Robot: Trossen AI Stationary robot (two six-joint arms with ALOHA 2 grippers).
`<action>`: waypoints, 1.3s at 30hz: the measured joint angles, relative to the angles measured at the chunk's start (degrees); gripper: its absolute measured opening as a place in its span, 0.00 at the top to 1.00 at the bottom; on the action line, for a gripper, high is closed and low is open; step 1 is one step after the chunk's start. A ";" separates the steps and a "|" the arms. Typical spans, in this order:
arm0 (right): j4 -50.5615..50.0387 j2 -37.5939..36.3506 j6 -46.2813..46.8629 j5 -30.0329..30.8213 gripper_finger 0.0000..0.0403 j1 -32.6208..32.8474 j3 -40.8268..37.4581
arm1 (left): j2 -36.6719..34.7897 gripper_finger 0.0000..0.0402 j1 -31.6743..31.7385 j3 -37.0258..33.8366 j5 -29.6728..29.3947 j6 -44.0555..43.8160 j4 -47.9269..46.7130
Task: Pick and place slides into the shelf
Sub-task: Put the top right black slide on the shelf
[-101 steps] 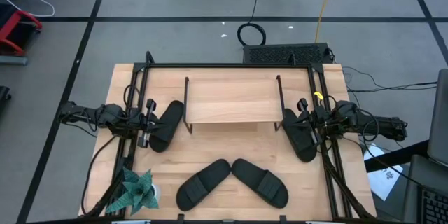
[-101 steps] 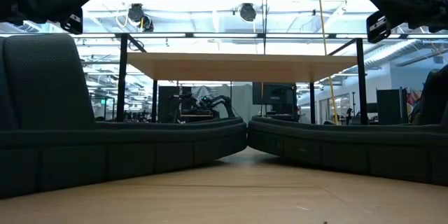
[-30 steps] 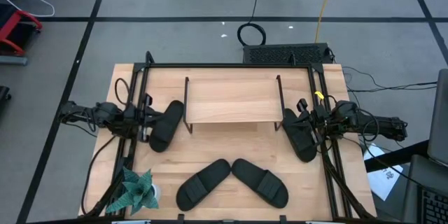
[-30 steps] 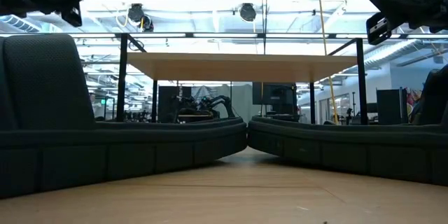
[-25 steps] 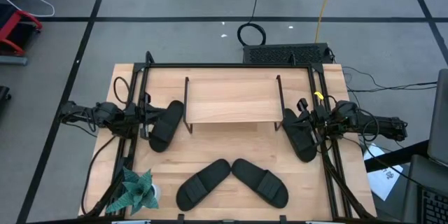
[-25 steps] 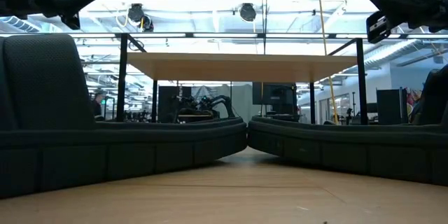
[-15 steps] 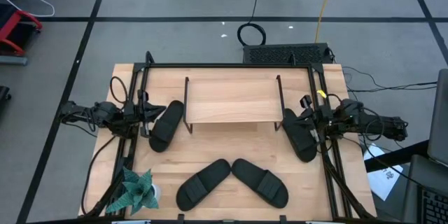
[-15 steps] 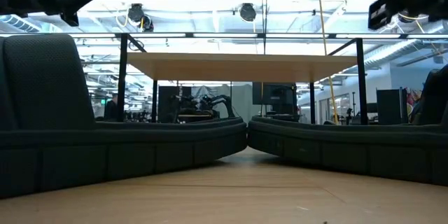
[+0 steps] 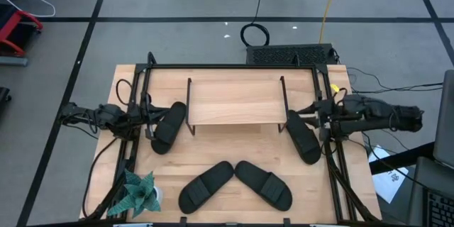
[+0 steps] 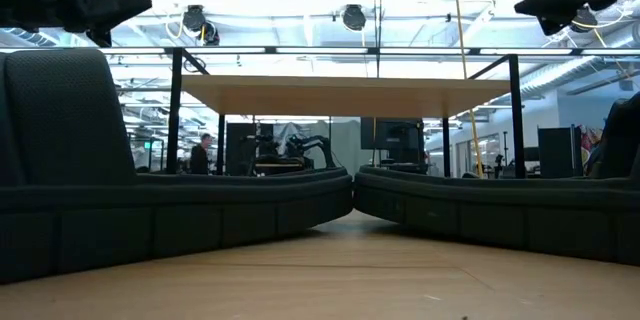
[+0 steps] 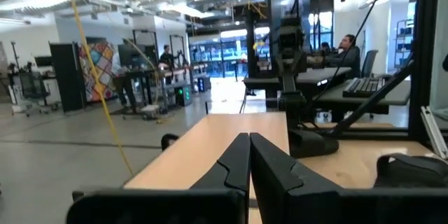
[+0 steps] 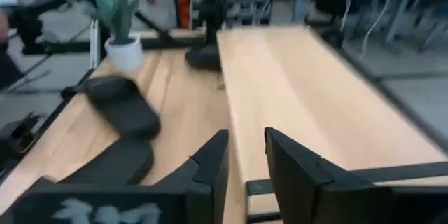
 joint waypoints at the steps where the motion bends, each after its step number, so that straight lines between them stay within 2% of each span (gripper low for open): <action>1: -1.04 1.65 1.34 -0.05 0.76 1.02 0.79 | 0.00 0.95 -0.02 0.00 -0.06 -0.56 -0.31; 5: 1.61 7.06 8.43 -0.42 0.75 5.67 1.68 | 0.00 0.95 0.00 0.00 -1.33 -2.69 -1.97; 7: 4.88 8.98 11.49 -2.98 0.75 8.43 1.53 | 0.00 0.95 0.00 0.00 -1.37 -3.58 -2.68; 11: 9.91 11.77 16.56 -3.64 0.76 17.05 1.42 | 0.00 0.95 0.00 0.00 -1.39 -4.85 -4.16; 18: 8.08 10.90 20.54 17.50 0.82 34.07 0.44 | 0.00 0.95 0.00 0.00 -1.21 -6.84 -5.41; 25: 7.51 15.24 26.98 30.88 0.88 49.25 -3.21 | 0.00 0.95 0.00 0.00 -1.02 -6.94 -5.08; 31: 7.33 23.59 31.91 40.39 0.98 61.87 -3.24 | 0.00 0.95 0.00 0.00 -1.02 -6.95 -4.97; 34: 6.69 27.23 34.04 44.09 0.99 67.13 -3.24 | 0.00 0.95 -0.01 0.00 -1.02 -6.93 -4.97; 37: 5.71 29.96 34.38 48.36 1.00 70.52 -3.24 | 0.00 0.95 0.00 0.00 -1.02 -6.92 -4.99; 39: 3.77 31.70 33.88 48.73 1.00 71.38 -3.24 | 0.00 0.95 0.00 0.00 -1.04 -6.92 -4.99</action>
